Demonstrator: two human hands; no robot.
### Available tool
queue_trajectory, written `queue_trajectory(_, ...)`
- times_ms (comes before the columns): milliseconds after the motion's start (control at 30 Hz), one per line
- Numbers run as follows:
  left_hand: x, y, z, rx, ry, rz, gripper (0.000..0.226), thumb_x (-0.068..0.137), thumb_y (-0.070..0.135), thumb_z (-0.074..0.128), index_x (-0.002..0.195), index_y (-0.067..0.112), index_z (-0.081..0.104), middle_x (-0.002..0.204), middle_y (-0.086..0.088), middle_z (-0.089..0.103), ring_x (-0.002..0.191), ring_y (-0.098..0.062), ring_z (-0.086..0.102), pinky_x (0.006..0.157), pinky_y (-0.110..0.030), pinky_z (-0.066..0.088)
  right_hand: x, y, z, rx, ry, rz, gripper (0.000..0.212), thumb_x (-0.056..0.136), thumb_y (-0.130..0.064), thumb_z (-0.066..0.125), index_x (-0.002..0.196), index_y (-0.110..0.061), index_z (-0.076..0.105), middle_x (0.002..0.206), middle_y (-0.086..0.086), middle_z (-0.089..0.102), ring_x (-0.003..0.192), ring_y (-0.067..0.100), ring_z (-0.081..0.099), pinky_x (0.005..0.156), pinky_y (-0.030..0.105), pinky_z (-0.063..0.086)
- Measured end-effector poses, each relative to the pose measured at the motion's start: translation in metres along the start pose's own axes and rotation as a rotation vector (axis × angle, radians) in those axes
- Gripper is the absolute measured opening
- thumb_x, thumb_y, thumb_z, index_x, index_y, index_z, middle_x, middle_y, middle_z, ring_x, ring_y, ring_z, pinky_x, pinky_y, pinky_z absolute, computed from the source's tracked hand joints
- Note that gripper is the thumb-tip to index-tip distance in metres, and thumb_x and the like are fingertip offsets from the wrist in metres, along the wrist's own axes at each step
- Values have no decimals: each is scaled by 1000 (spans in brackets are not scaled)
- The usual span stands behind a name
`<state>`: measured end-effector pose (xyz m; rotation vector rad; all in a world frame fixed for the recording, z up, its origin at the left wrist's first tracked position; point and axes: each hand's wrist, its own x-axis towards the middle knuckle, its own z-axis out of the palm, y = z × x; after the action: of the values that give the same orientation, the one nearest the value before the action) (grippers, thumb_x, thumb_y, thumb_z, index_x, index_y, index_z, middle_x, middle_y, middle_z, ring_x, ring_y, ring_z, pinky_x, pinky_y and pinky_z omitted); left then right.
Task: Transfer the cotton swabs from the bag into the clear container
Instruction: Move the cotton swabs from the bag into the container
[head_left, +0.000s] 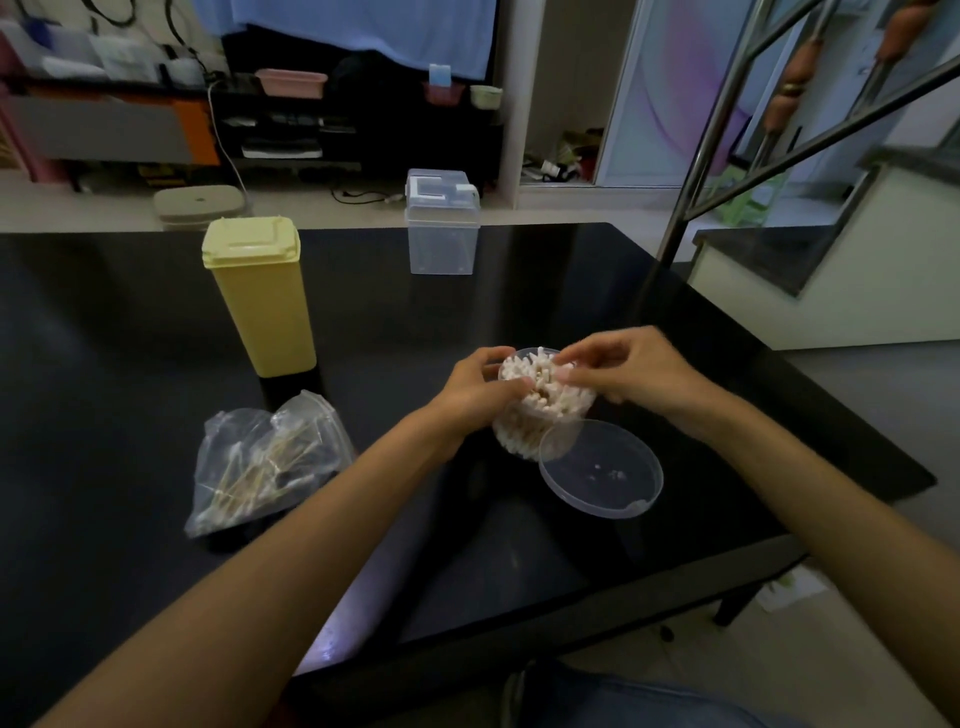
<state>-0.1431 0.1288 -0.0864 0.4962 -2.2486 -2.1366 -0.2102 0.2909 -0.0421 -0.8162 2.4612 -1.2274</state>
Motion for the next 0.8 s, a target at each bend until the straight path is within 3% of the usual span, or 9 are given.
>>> queue_trajectory(100, -3, 3, 0, 9, -81, -25, 60, 86, 30, 65, 139, 18, 39, 131, -3, 54, 109, -13, 57, 84, -24, 52, 2, 3, -9, 64, 58, 218, 13, 75, -23, 76, 86, -25, 68, 78, -2, 61, 66, 7, 50, 53, 17, 39)
queue_trajectory(233, -2, -1, 1, 69, -93, 4, 66, 83, 12, 68, 140, 20, 38, 134, -4, 50, 117, -18, 53, 88, -28, 51, 2, 9, -1, -1, -42, 350, 24, 72, -22, 78, 90, -18, 63, 73, -1, 54, 65, 8, 48, 54, 19, 39)
queue_trajectory(433, -1, 0, 2, 15, -54, -17, 69, 76, 6, 74, 137, 19, 44, 132, -5, 54, 118, -20, 54, 90, -31, 51, 4, 13, 5, -85, 9, 280, 22, 73, -20, 77, 83, -14, 58, 69, 0, 52, 59, 8, 47, 49, 15, 38)
queue_trajectory(533, -10, 4, 1, 22, -77, -22, 73, 81, 20, 72, 144, 15, 34, 140, -5, 47, 122, -19, 51, 92, -29, 48, -2, 7, -1, -27, -1, 322, 20, 80, -29, 71, 91, -15, 63, 76, 0, 57, 64, 10, 48, 55, 19, 39)
queue_trajectory(600, -20, 10, -7, 61, -57, -8, 74, 83, 32, 68, 145, 15, 32, 145, -5, 42, 127, -18, 46, 97, -29, 45, -8, -3, -8, 2, 116, 316, 22, 84, -33, 66, 97, -16, 64, 77, 0, 57, 65, 10, 48, 55, 21, 38)
queue_trajectory(700, -38, 17, -32, 210, 31, 145, 54, 86, 29, 66, 135, 18, 46, 138, -3, 50, 118, -11, 51, 91, -25, 49, -19, -31, -8, 18, 254, 162, 16, 88, -24, 63, 101, -14, 63, 74, 1, 56, 60, 8, 48, 54, 19, 37)
queue_trajectory(767, -54, 16, -57, 352, 128, 265, 36, 89, 20, 62, 124, 20, 56, 125, 1, 59, 105, -7, 56, 83, -22, 51, -27, -55, 8, 20, 231, 37, 12, 89, -22, 62, 100, -17, 64, 80, 2, 62, 66, 7, 54, 59, 18, 41)
queue_trajectory(800, -63, 14, -71, 434, 190, 310, 28, 90, 17, 60, 118, 23, 61, 118, 3, 63, 103, -8, 58, 86, -28, 52, -30, -64, 20, 16, 197, -5, 12, 89, -22, 62, 99, -18, 64, 84, 2, 64, 70, 7, 57, 61, 17, 44)
